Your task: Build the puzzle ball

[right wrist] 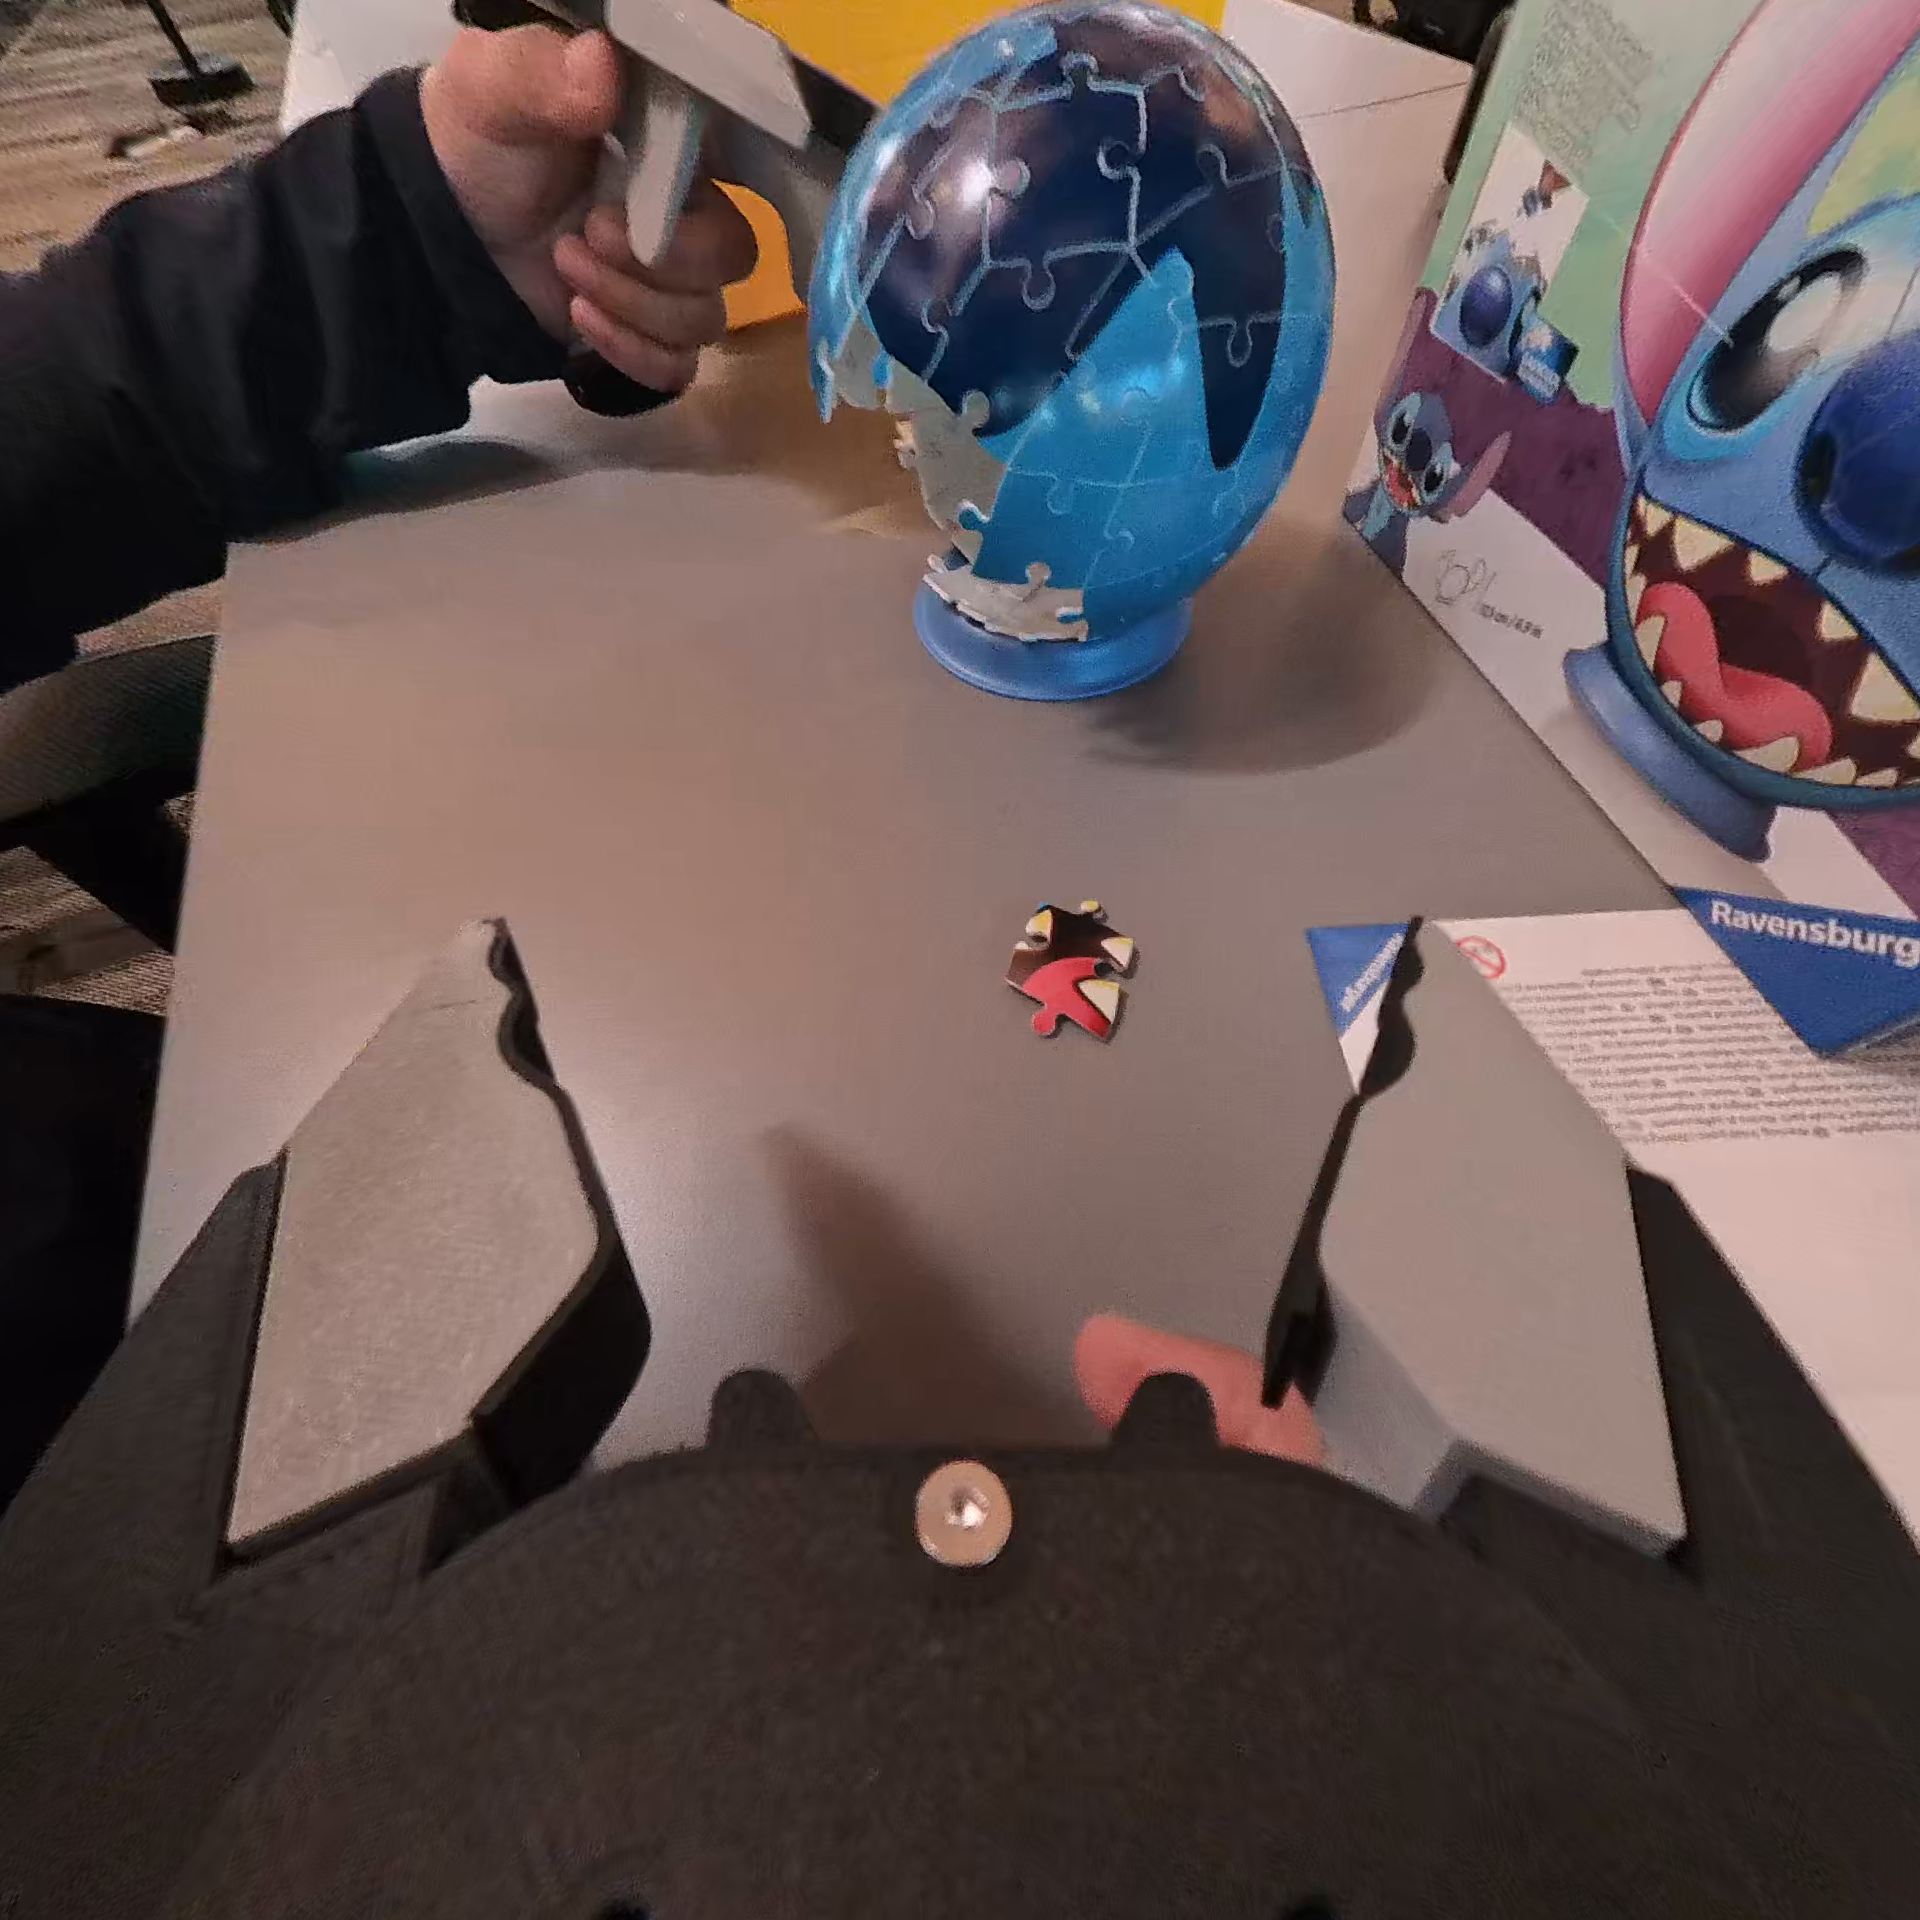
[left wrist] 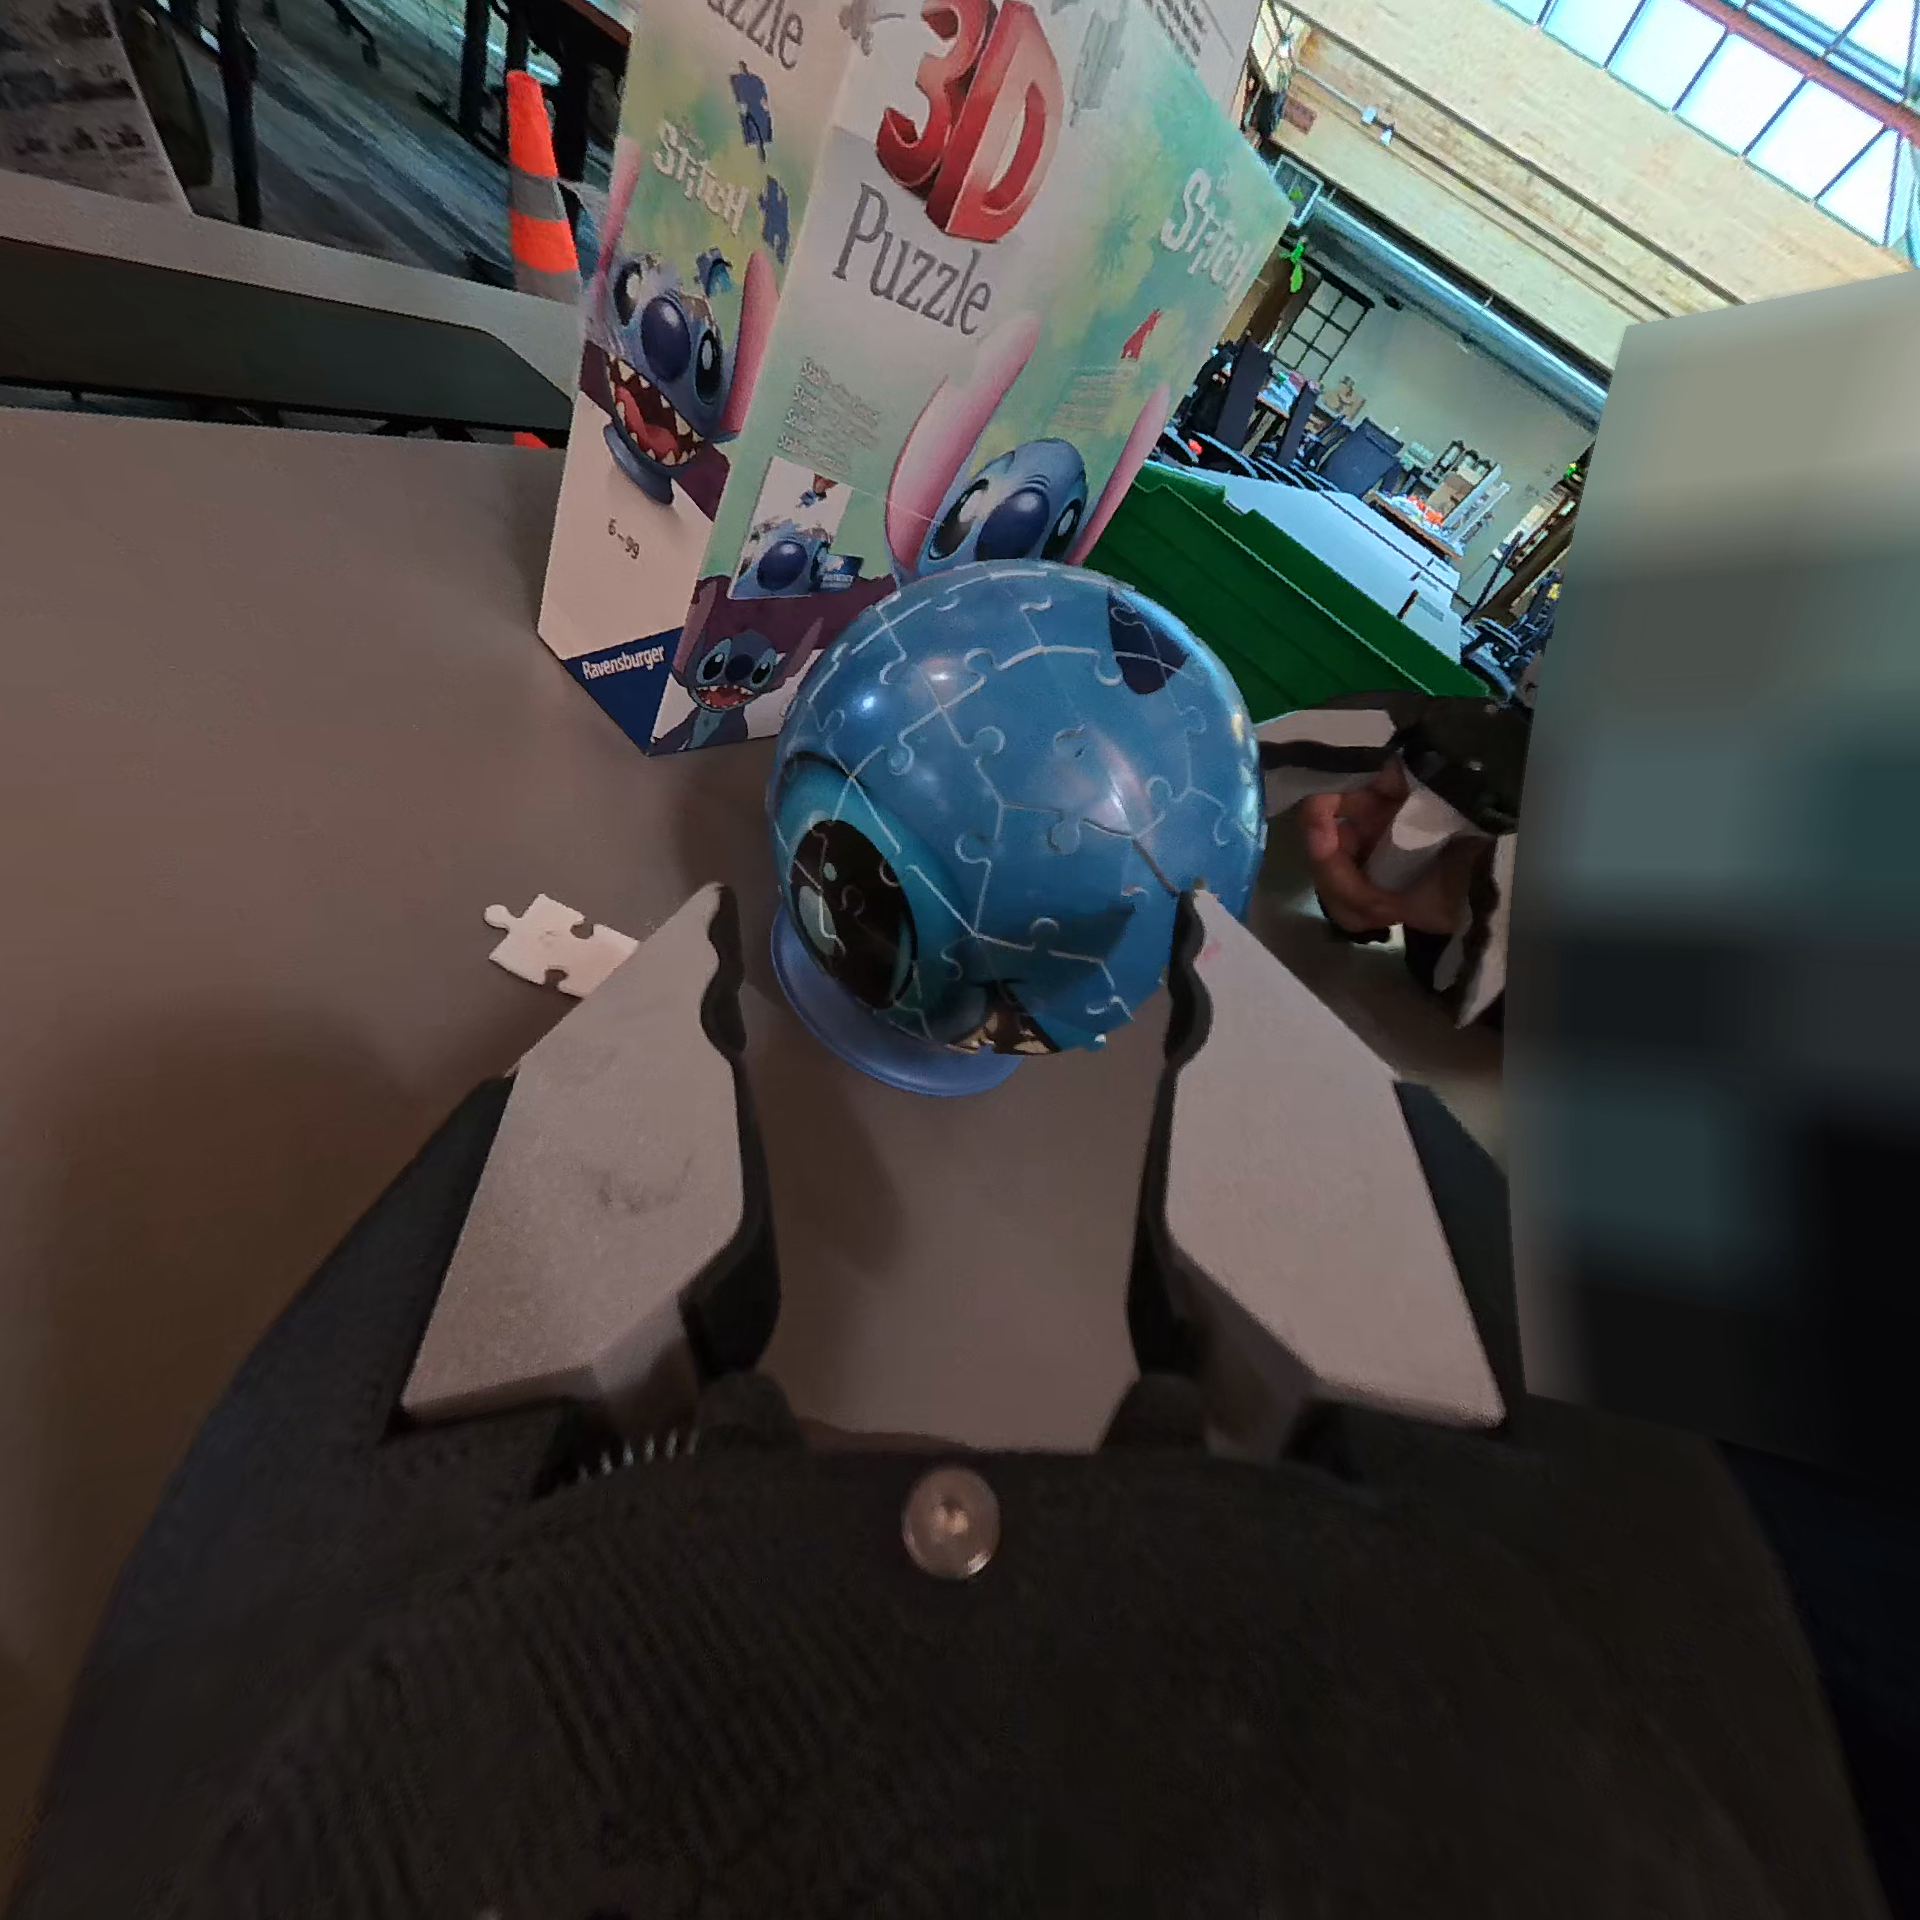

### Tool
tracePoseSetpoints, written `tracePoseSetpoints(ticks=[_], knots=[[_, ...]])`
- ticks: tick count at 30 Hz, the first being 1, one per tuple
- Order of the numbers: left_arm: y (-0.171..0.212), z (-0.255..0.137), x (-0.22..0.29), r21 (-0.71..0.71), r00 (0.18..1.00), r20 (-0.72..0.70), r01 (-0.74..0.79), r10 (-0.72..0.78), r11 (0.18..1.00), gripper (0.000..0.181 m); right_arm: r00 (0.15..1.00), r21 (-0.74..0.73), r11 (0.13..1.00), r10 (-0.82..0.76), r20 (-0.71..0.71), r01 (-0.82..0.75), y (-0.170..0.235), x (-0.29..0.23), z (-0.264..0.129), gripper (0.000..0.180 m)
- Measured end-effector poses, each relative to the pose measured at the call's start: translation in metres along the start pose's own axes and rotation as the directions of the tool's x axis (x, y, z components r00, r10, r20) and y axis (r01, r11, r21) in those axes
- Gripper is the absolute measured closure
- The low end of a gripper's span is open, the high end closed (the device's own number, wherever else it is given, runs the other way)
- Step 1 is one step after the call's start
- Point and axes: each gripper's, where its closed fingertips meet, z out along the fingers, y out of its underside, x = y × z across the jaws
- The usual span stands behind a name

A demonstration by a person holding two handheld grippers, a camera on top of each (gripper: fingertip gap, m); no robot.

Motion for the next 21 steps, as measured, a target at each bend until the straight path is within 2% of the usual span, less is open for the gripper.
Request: tracePoseSetpoints(ticks=[3,8,21], knots=[[0.007,0.005,0.003,-0.033,1.000,-0.017,0.001,-0.001,0.999,0.100,1.000,-0.054,0.998,0.020,0.002,-0.019,0.009,0.002,0.005,0.032],[0.019,0.012,0.009,-0.088,0.999,-0.040,-0.003,-0.001,0.996,0.099,0.999,-0.037,0.999,-0.034,-0.009,0.034,0.006,-0.001,0.004,0.039],[0.043,0.018,0.029,-0.199,0.994,-0.108,-0.013,-0.009,0.980,0.097,0.997,-0.080,0.994,-0.071,-0.029,0.068,0.013,0.004,0.006,0.044]])
